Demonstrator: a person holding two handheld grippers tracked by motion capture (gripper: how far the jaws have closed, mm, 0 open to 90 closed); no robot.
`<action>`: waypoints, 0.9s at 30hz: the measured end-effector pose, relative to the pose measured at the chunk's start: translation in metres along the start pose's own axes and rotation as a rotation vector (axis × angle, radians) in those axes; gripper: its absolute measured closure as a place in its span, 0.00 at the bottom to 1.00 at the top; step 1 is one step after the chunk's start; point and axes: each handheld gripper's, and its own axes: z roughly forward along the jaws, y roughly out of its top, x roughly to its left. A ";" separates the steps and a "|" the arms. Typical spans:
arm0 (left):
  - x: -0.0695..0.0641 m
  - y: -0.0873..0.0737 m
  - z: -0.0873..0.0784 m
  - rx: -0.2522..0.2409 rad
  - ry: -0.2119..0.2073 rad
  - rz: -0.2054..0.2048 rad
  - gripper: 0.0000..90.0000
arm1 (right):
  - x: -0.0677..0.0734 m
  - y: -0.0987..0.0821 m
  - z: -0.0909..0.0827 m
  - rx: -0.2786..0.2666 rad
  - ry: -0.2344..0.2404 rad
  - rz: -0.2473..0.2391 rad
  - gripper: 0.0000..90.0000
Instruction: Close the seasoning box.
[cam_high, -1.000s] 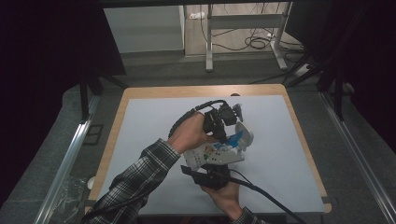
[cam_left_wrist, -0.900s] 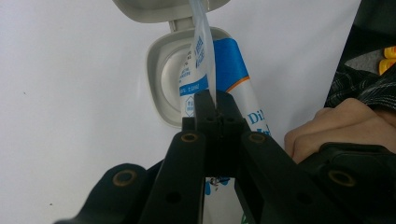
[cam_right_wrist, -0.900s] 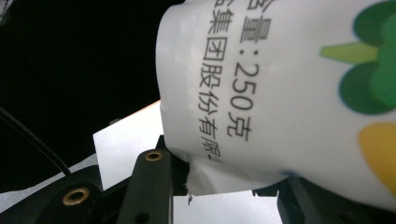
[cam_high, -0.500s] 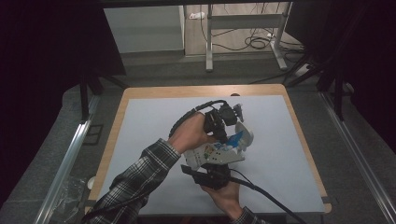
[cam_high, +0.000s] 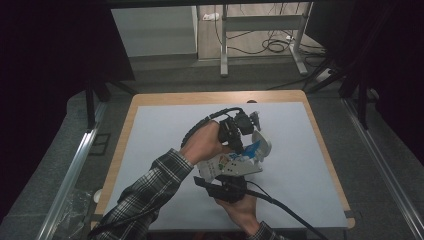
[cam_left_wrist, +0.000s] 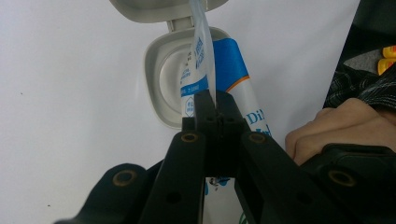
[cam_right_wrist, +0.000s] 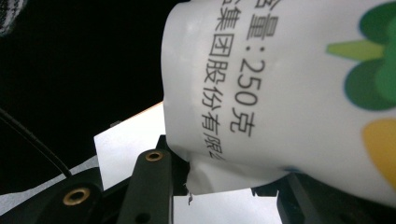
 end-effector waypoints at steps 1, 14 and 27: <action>0.000 0.000 0.000 0.000 0.000 0.000 1.00 | 0.000 0.000 0.000 0.000 0.000 0.000 0.74; 0.000 0.000 0.002 -0.001 -0.003 0.002 1.00 | 0.000 0.001 -0.001 -0.004 0.001 0.000 0.74; 0.000 -0.001 0.002 -0.001 -0.006 -0.001 1.00 | 0.000 0.002 -0.001 -0.007 0.002 -0.003 0.74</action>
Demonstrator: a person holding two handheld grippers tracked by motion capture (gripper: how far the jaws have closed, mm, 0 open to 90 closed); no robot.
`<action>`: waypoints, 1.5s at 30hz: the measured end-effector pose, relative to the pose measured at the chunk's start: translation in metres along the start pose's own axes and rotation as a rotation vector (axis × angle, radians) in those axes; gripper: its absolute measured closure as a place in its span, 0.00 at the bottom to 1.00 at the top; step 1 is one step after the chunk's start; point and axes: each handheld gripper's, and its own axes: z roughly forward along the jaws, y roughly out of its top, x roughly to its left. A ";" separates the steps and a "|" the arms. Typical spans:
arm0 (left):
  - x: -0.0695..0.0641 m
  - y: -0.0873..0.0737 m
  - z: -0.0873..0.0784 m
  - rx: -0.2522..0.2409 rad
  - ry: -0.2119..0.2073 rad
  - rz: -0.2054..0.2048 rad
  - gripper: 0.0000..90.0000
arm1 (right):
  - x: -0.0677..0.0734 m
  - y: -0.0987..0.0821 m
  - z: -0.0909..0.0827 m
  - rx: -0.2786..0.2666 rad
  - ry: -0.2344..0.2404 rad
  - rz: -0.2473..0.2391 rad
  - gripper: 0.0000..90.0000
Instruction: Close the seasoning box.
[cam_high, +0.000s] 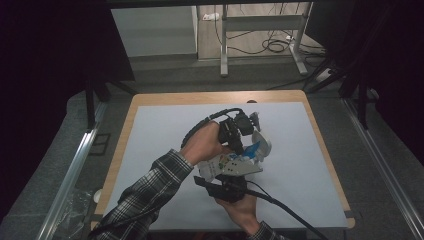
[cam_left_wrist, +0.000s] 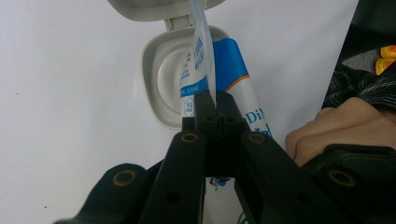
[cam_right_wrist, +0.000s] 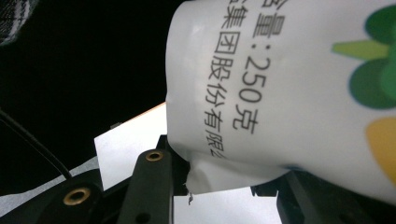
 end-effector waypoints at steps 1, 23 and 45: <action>0.000 0.000 0.000 0.000 0.000 0.000 1.00 | 0.000 0.000 0.000 0.000 0.000 -0.001 0.74; 0.000 0.000 0.001 0.003 -0.004 0.004 1.00 | 0.000 0.002 -0.001 -0.004 -0.004 -0.009 0.74; 0.001 0.000 0.000 0.003 -0.004 0.003 1.00 | 0.001 0.003 -0.001 -0.004 -0.006 -0.016 0.74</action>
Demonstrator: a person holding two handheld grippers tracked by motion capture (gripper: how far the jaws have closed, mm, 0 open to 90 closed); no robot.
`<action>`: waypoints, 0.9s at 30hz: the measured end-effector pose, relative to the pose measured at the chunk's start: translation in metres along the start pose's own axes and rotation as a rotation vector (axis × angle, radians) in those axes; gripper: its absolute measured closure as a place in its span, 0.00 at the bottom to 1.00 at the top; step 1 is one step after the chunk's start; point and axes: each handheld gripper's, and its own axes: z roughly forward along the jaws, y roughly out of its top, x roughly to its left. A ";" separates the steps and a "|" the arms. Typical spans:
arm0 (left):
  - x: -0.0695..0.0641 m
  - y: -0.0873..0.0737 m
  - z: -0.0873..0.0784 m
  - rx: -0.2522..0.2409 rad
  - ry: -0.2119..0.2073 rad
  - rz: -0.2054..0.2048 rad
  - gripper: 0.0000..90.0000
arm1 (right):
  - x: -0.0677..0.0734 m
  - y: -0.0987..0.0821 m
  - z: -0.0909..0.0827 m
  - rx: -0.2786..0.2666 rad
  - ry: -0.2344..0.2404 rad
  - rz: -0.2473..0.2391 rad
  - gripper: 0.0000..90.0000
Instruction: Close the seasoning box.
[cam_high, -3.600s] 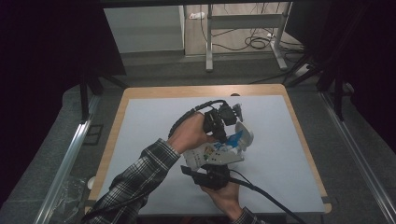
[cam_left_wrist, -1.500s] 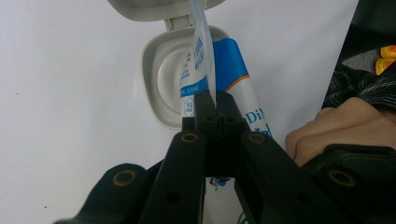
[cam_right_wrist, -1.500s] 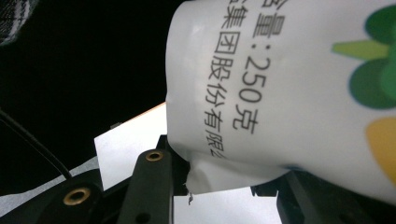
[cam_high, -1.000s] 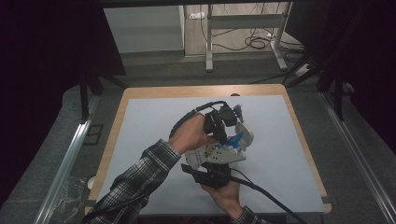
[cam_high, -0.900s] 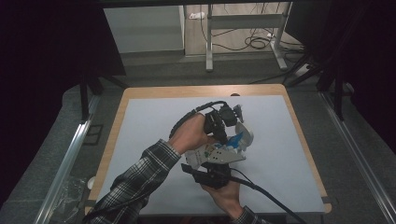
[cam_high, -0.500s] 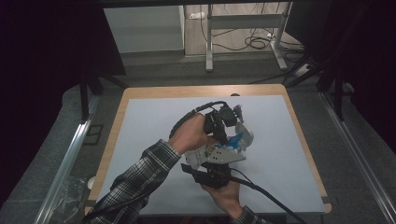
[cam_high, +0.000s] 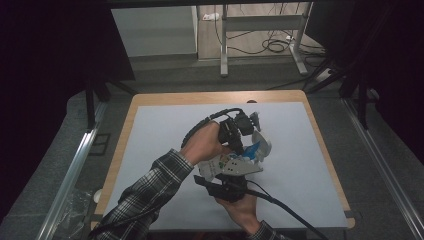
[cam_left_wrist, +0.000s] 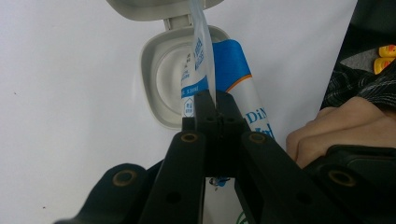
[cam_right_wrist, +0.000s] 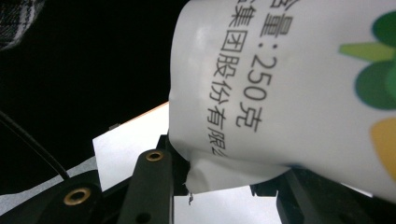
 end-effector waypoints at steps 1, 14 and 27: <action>0.000 0.000 0.000 0.000 0.000 0.000 1.00 | 0.000 0.000 0.000 0.000 0.001 0.000 0.74; 0.001 -0.003 -0.001 -0.012 0.001 -0.006 1.00 | 0.003 -0.007 0.003 0.011 -0.015 -0.021 0.74; 0.000 -0.001 0.001 -0.010 -0.003 -0.003 1.00 | 0.001 -0.005 0.001 -0.003 -0.008 -0.008 0.74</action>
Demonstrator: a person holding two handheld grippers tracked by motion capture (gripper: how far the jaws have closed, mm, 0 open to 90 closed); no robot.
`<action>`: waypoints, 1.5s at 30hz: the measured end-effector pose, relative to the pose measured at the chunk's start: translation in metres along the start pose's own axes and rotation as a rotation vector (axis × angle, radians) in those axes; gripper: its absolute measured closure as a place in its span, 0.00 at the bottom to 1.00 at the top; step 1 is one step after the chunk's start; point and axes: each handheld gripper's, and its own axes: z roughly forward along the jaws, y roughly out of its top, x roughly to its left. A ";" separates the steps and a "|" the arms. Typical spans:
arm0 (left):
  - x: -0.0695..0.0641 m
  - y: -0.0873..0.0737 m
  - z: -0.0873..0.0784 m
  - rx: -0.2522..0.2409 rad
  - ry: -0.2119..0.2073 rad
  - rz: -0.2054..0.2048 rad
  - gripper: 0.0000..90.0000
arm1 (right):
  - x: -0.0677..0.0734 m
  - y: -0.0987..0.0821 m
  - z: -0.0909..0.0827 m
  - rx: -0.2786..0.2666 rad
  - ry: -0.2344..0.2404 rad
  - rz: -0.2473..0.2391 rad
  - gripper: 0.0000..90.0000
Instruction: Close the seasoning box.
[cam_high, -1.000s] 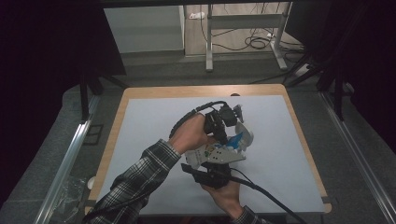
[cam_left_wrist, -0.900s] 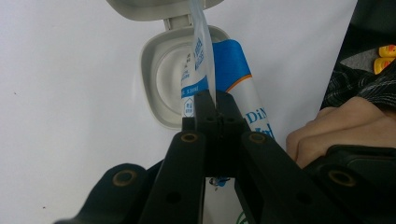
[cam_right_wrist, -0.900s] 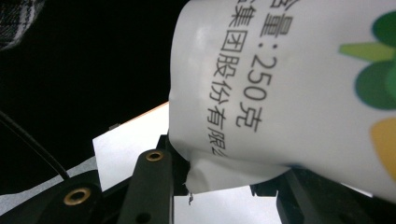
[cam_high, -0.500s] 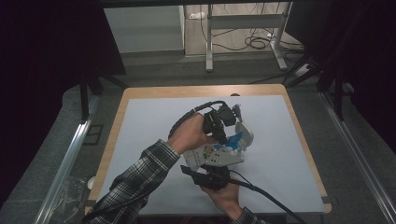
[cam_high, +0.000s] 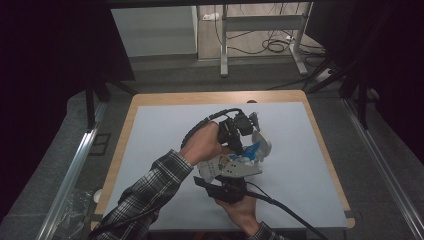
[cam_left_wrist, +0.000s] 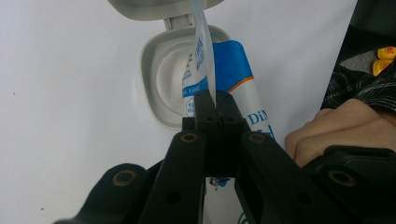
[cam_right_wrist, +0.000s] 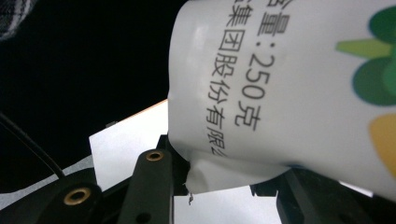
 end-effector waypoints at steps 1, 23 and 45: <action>0.000 0.000 0.000 0.000 -0.002 -0.001 1.00 | 0.000 0.000 0.000 0.000 0.001 -0.001 0.74; 0.000 0.001 0.001 0.005 -0.003 0.005 1.00 | -0.002 0.004 -0.002 -0.004 0.003 0.006 0.74; 0.002 -0.001 0.001 0.003 -0.011 0.000 1.00 | 0.001 0.000 0.001 -0.006 -0.022 -0.015 0.74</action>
